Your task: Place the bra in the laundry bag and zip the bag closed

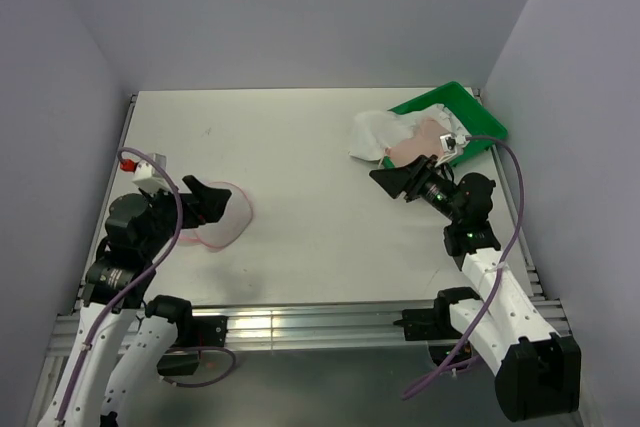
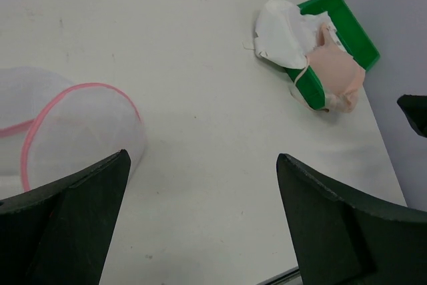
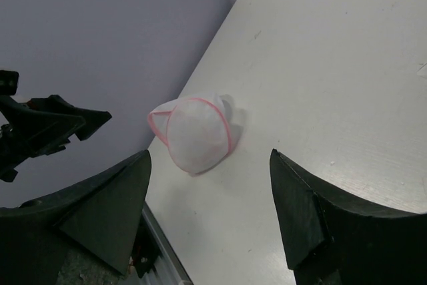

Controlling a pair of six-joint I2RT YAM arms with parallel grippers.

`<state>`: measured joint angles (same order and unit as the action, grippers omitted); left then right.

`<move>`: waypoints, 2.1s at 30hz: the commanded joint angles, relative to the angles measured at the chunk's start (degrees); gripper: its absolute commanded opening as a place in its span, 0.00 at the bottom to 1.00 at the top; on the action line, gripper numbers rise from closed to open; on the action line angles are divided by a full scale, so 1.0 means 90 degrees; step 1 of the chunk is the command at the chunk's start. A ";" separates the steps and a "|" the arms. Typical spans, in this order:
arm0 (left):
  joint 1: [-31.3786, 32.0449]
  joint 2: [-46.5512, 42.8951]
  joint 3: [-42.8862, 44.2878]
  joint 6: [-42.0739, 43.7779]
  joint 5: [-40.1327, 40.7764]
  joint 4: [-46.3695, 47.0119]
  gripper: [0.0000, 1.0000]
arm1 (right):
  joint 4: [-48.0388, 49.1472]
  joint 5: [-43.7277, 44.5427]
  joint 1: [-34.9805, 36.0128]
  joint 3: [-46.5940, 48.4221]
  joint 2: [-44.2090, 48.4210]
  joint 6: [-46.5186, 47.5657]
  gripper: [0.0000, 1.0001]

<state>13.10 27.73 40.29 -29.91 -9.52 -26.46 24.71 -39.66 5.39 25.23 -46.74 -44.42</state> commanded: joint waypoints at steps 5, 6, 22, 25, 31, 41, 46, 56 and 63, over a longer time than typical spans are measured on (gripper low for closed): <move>0.0009 0.0737 0.0738 -0.0592 0.0822 -0.1083 0.99 | -0.0040 0.0012 0.0124 0.0331 0.0008 0.0209 0.79; 0.0009 0.0825 0.0709 -0.0738 0.0968 -0.1113 0.99 | -0.0060 0.0031 0.0143 0.0341 -0.0002 0.0219 0.79; 0.0009 0.1284 -0.0258 -0.1715 0.2610 -0.0811 0.99 | -0.0783 0.0451 0.0475 0.0585 -0.0051 0.0737 0.75; -0.0001 0.1567 -0.0336 -0.1842 0.3319 -0.0635 0.98 | -0.0870 0.0451 0.0515 0.0634 -0.0070 0.0795 0.75; -0.0001 0.2250 -0.0795 -0.2057 0.3812 0.0621 0.99 | -0.0997 0.0471 0.0622 0.0692 -0.0070 0.0893 0.75; -0.0001 0.2672 -0.1625 -0.1696 0.2846 0.2517 0.84 | -0.1066 0.0490 0.0963 0.0790 -0.0158 0.1059 0.74; -0.0001 0.2389 -0.1684 -0.1852 0.2386 0.2637 0.12 | -0.1115 0.0539 0.1149 0.0858 -0.0285 0.1147 0.73; -0.0001 0.1958 -0.0631 -0.1560 0.3243 0.1887 0.00 | -0.1339 0.0725 0.1628 0.1063 -0.0607 0.1439 0.73; -0.0001 0.2309 0.0015 -0.1082 0.3304 0.2255 0.00 | -0.1456 0.0969 0.1891 0.1142 -0.0695 0.1596 0.74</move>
<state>13.10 46.76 37.95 -42.83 19.09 -9.04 11.25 -32.77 21.69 32.53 -53.15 -31.88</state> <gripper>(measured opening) 0.025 0.737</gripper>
